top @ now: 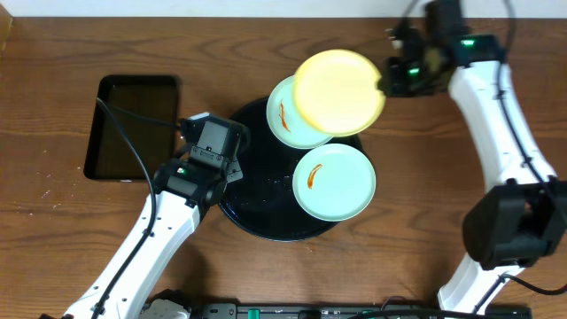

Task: Clean dirty plates on tray and stack at the side
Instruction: 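Place the cream plate on the table right of the tray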

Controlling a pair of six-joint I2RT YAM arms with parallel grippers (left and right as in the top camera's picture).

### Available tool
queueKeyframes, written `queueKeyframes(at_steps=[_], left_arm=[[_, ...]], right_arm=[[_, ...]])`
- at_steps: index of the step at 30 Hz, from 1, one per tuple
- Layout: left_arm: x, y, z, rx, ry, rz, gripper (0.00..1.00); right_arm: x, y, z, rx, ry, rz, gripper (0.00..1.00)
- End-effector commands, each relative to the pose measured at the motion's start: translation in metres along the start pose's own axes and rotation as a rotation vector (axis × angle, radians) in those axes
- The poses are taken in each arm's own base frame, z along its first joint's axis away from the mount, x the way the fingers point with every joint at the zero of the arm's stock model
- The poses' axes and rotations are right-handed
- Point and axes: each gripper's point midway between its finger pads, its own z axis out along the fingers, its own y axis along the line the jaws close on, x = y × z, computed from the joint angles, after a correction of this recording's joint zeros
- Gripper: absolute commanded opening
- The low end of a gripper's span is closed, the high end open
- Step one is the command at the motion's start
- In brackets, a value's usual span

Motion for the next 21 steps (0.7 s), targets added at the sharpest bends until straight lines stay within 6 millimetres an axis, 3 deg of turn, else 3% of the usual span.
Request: queueKeyframes(at_steps=[1,4,8,11,15,20,21], left_arm=[[-0.003,-0.002,-0.001,0.011,-0.002,-0.016,0.08],[-0.004,-0.003,-0.001,0.013,-0.006,-0.018,0.08],[-0.005,-0.003,-0.001,0.015,-0.008,-0.018,0.08],[-0.005,-0.003,-0.001,0.015,-0.008,-0.018,0.08],[-0.005,-0.003,-0.001,0.014,-0.008,-0.018,0.08],[-0.005,-0.003,-0.001,0.015,-0.008,-0.018,0.08],[-0.005,-0.003,-0.001,0.015,-0.008,-0.018,0.08]], right_arm=[[0.002,-0.035,-0.020,-0.024,-0.029,0.123,0.01],[0.011,-0.090,-0.021,0.072,-0.038,0.235,0.01],[0.031,-0.140,-0.013,0.201,-0.033,0.334,0.01],[0.045,-0.154,0.000,0.220,-0.021,0.355,0.01],[0.067,-0.186,0.010,0.371,-0.016,0.450,0.01],[0.072,-0.188,0.012,0.382,-0.009,0.452,0.01],[0.072,-0.188,0.012,0.382,-0.009,0.452,0.09]])
